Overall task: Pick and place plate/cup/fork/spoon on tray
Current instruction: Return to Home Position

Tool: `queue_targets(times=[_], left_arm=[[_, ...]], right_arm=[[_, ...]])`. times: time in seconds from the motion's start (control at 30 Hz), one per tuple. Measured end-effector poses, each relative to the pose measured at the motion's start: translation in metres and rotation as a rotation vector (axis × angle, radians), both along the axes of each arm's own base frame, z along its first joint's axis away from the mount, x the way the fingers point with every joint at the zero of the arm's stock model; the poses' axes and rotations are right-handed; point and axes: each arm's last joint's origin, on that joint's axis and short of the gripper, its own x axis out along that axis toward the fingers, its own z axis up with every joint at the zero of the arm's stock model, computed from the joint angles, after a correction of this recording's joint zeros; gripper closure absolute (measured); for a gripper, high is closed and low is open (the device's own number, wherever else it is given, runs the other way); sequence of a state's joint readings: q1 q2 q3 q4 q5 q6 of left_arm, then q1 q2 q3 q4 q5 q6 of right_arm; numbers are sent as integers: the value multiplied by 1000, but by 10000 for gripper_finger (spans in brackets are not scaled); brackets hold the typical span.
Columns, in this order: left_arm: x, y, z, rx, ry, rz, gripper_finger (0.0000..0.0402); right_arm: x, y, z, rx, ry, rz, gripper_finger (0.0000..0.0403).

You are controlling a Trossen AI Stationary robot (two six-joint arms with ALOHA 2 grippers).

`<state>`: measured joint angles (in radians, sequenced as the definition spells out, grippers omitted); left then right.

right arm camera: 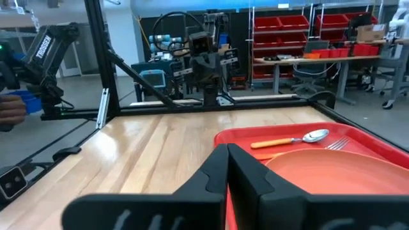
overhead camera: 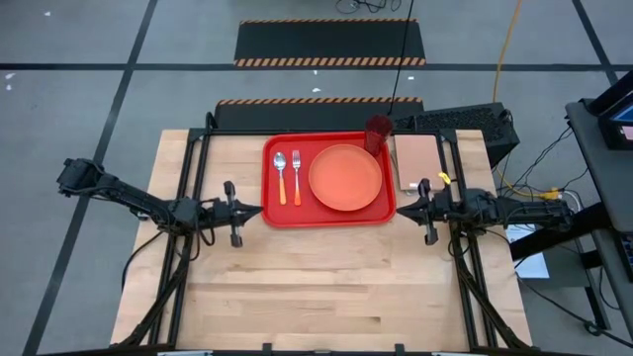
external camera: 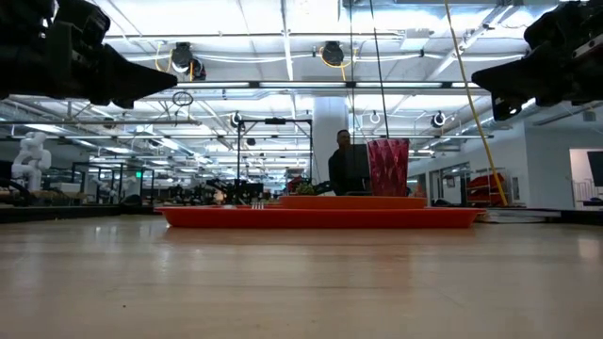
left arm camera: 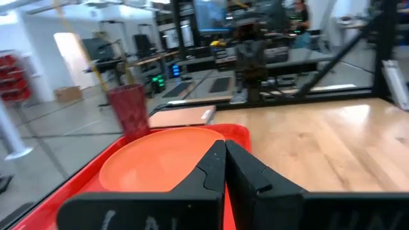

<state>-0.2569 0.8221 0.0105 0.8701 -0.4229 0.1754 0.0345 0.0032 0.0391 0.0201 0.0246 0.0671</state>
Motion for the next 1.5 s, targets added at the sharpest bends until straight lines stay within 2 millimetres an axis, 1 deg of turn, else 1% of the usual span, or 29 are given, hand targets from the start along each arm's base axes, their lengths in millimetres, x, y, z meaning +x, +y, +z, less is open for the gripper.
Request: queue_targets(times=[0.07,0.17,0.33,0.53,0.7,0.77,0.83,0.9,1.07,1.33,1.5], left_arm=[[0,-1,0,16,1,-29,398],[1,2,0,22,2,-22,394],[3,9,-2,28,17,-64,398],[4,23,-3,-37,28,-60,398],[4,28,-5,-58,38,-83,397],[4,28,-4,-72,36,-101,399],[3,28,-7,-66,73,-121,398],[2,29,-11,-73,114,-103,398],[0,32,-11,-94,124,-89,399],[-6,31,-7,-117,99,-93,400],[-12,29,-2,-114,76,-134,400]], right_arm=[[0,0,3,1,-29,-5,403],[-1,0,9,4,-89,-5,403],[-1,0,9,4,-96,-4,403],[-1,0,9,4,-98,-3,403],[-1,0,10,3,-100,-1,403],[-1,0,10,3,-101,-1,403],[-1,0,10,3,-101,-1,403],[-1,0,10,3,-102,-1,403],[-1,0,10,3,-102,-1,403],[-1,0,10,3,-102,0,403],[-1,0,10,3,-102,0,403]])
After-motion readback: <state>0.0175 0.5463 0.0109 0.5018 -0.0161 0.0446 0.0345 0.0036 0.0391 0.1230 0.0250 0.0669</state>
